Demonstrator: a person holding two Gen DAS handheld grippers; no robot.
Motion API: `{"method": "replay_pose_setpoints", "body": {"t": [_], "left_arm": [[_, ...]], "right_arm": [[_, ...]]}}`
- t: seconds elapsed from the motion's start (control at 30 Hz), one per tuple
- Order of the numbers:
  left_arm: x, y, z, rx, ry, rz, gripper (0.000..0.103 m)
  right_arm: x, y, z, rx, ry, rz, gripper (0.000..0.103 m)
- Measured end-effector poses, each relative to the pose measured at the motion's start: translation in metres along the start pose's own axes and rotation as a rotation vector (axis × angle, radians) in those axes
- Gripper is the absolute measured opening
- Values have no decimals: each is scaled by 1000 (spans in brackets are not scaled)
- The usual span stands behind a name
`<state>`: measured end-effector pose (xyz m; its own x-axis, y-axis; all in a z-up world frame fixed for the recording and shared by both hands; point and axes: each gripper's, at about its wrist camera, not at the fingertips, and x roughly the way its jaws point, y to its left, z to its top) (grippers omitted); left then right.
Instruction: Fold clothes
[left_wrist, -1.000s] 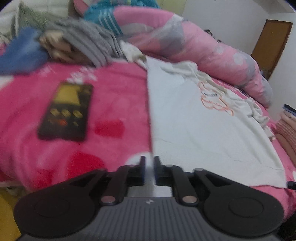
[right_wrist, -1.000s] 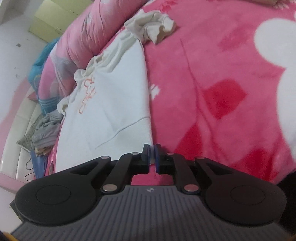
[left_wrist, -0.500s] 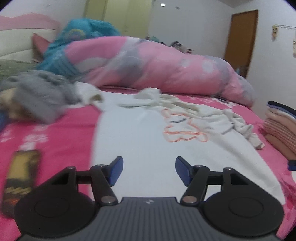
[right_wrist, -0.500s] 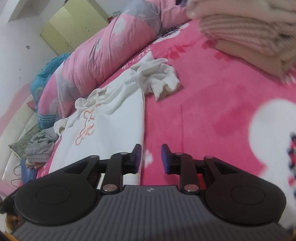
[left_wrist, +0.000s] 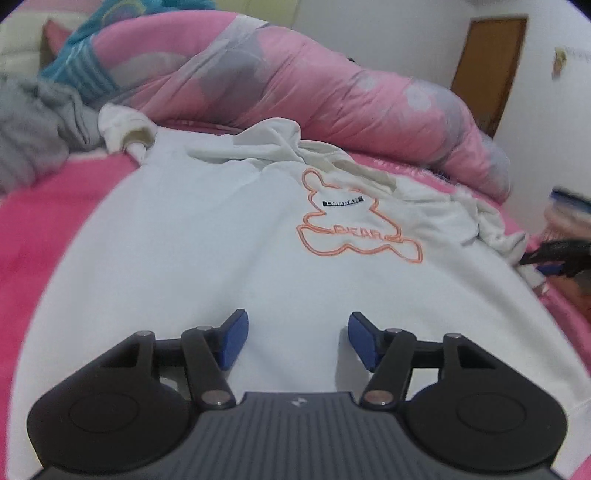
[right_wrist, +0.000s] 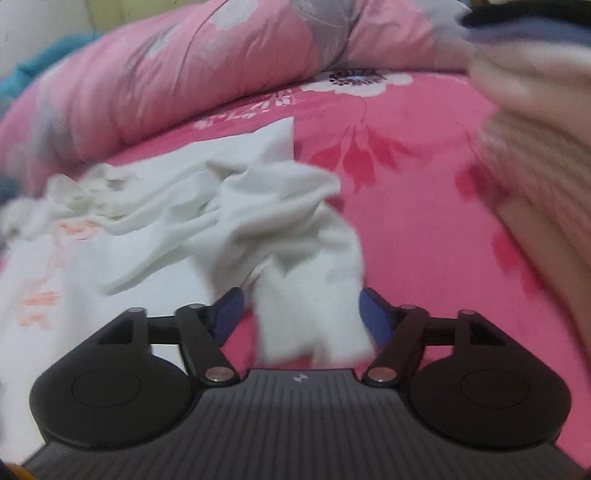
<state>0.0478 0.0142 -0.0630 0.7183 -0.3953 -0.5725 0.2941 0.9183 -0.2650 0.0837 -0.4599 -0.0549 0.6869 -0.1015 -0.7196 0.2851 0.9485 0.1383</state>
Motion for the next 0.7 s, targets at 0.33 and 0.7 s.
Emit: {"method": "replay_pose_setpoints", "body": {"t": [0.33,0.7], "left_arm": [[-2,13,-5,-61,-48,-58,62],[-2,15,-7,-74,-60,-71,62]], "right_arm": [[11,4,53,-54,-70,-114,11],[30,7,217,-141,-342,-521,20]]}}
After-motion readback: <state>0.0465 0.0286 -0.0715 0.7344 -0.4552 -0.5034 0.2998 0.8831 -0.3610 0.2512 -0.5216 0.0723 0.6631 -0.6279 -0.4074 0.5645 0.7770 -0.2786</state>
